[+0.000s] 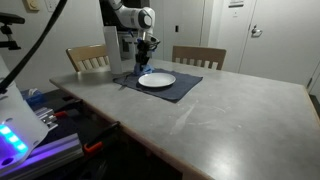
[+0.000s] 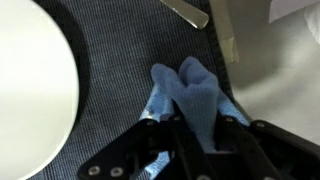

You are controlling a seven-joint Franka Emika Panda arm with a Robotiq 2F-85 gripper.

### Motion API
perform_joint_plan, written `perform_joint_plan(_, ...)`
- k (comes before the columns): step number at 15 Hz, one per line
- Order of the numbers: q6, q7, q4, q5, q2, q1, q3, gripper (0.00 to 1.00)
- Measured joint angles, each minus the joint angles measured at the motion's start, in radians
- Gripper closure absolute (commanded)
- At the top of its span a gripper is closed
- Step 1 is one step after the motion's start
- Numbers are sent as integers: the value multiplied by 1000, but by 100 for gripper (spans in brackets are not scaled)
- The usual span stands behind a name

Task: Wipe the plate with the blue rug

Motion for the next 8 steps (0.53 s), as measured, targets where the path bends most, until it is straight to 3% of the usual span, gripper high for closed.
perform_joint_plan(8, 0, -13, 3, 4, -36, -12, 0, 98)
